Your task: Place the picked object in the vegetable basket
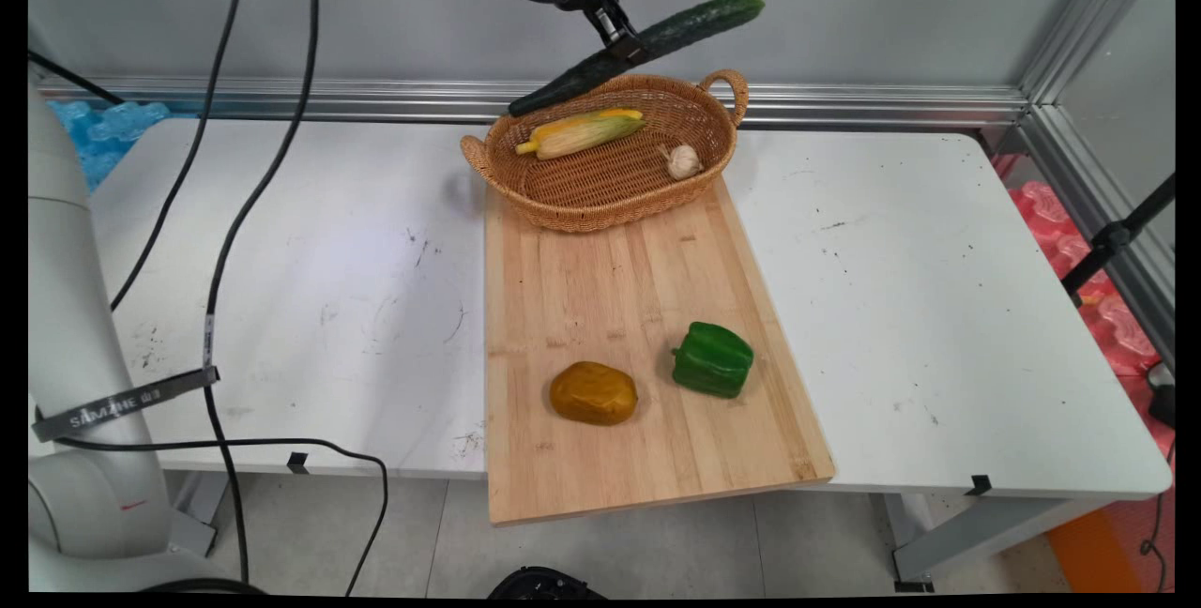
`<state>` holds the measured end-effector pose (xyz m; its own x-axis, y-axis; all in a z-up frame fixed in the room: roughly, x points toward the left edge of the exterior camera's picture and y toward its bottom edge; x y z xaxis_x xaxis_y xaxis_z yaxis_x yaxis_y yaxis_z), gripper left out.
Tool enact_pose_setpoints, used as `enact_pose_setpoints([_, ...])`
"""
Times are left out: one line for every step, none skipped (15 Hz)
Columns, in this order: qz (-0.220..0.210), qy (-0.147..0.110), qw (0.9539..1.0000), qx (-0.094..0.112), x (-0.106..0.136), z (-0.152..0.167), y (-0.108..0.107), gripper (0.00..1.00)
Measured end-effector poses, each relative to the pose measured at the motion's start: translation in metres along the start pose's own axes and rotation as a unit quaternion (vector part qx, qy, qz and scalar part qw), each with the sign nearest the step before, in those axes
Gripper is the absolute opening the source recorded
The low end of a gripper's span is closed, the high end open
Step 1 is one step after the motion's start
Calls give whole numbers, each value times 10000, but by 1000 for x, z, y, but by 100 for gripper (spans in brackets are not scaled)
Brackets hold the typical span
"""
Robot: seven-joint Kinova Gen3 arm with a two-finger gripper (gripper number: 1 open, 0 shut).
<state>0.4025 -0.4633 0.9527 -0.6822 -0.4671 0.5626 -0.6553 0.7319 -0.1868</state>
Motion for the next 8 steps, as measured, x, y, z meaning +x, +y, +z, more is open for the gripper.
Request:
enact_pose_setpoints([90, 17, 10000, -34, 1, 5, -3, 0])
enact_pose_setpoints([216, 29, 9997, -84, 1, 11, -6, 0])
enact_pose_setpoints([347, 37, 9993, -141, 1, 18, -9, 0])
enact_pose_setpoints([501, 37, 9985, -219, 0, 26, -12, 0])
enact_pose_setpoints([629, 37, 9976, -287, -1, 32, -14, 0])
enact_pose_setpoints([718, 33, 9969, -335, -2, 37, -15, 0])
enact_pose_setpoints([835, 24, 9957, -397, -5, 43, -17, 0])
enact_pose_setpoints([913, 14, 9948, -443, -7, 48, -18, 0])
